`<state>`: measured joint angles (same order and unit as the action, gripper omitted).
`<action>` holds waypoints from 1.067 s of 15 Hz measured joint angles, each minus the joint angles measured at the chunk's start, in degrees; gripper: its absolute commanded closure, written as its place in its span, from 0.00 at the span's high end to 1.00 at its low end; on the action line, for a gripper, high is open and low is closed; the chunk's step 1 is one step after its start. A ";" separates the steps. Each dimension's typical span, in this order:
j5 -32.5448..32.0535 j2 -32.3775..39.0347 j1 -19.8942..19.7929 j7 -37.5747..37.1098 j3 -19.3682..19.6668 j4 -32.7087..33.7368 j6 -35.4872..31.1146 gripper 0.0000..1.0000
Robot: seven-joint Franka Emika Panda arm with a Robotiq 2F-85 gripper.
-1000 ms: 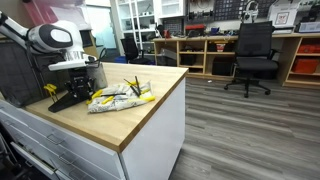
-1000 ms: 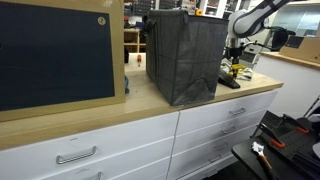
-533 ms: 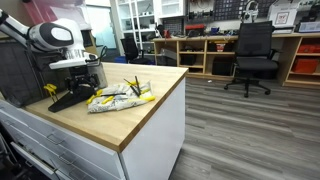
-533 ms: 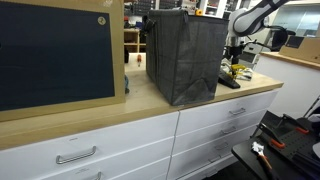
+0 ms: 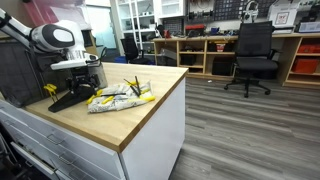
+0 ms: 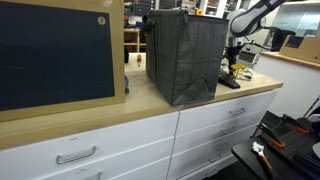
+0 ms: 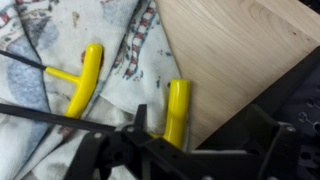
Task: Pick up one yellow object from the right and put it in the silver tin
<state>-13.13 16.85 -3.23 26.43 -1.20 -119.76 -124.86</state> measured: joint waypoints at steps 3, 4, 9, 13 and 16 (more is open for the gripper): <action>-0.01 1.11 0.36 -0.06 -0.01 1.03 -0.05 0.70; -0.07 1.46 0.40 -0.07 -0.01 1.42 -0.08 0.68; -0.08 2.64 0.46 -0.07 -0.01 3.09 -0.10 0.31; -0.08 2.87 0.40 -0.07 0.21 3.73 -0.10 0.01; -0.06 2.89 0.20 -0.07 0.32 3.96 -0.08 0.05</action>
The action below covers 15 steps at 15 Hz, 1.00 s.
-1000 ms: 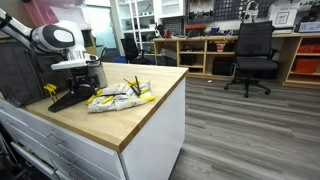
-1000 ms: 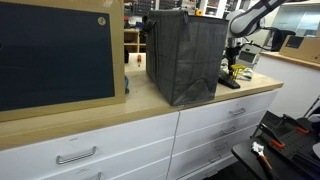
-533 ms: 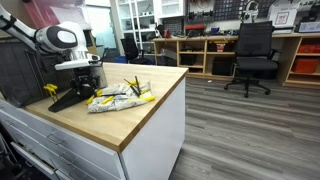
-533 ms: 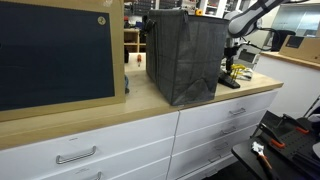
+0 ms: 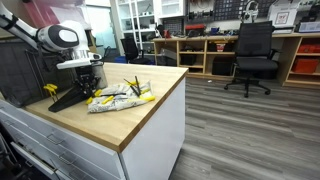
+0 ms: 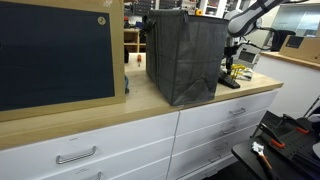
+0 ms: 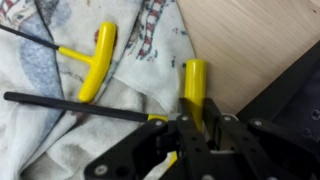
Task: Pick up one yellow object from the right and put it in the silver tin
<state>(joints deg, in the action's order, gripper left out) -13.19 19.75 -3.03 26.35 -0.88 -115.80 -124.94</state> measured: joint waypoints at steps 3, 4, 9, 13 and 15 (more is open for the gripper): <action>0.09 0.00 -0.15 -0.01 0.02 0.01 0.02 0.05; 0.18 0.00 -0.29 -0.01 0.07 0.03 0.02 0.05; 2.65 -0.17 -1.77 0.04 0.38 0.29 0.30 0.05; 6.17 -1.36 -3.59 0.20 0.60 0.48 0.54 0.05; 8.23 -2.37 -4.39 0.21 0.66 0.59 0.57 0.05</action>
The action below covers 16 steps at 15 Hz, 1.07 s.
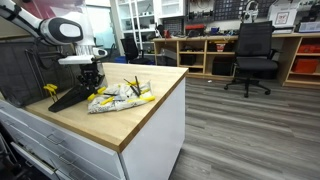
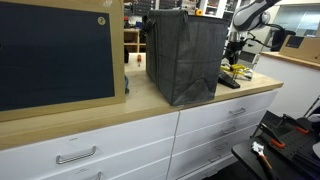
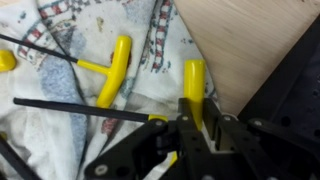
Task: Pick up one yellow object from the right and put it in the silver tin
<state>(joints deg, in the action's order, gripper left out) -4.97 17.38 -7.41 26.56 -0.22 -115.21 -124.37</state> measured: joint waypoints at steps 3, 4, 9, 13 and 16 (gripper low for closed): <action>4.06 -2.10 -0.73 0.00 0.01 1.25 0.37 0.05; 5.66 -2.86 -0.87 0.00 0.01 1.98 0.81 0.05; 9.16 -5.10 -1.09 -0.44 0.12 4.82 3.41 0.40; 6.99 -3.82 -0.98 -3.80 0.89 4.83 4.82 0.69; 5.03 -2.37 -0.97 -6.59 1.84 4.84 4.99 0.91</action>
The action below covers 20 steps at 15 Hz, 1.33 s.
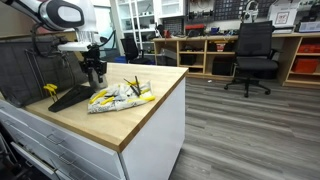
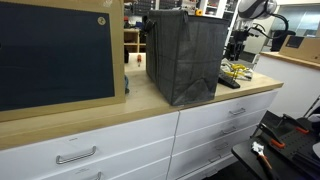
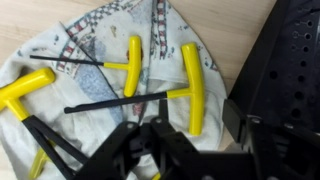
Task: Pick up one yellow object from the right and put it in the silver tin
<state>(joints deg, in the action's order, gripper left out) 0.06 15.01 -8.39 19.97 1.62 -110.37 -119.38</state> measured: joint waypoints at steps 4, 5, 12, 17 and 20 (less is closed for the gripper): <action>-1.49 1.47 -0.02 -3.09 1.26 0.23 1.30 1.00; -1.94 1.81 -0.06 -3.19 1.56 0.33 2.17 1.00; -3.99 4.29 -0.16 -7.75 4.09 2.21 8.26 1.00; -4.25 6.51 -0.17 -12.58 4.97 3.66 9.98 1.00; -5.02 8.74 -0.18 -13.18 5.37 4.50 9.97 1.00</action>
<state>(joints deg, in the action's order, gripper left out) -4.96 23.75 -8.57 6.80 6.98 -105.87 -109.41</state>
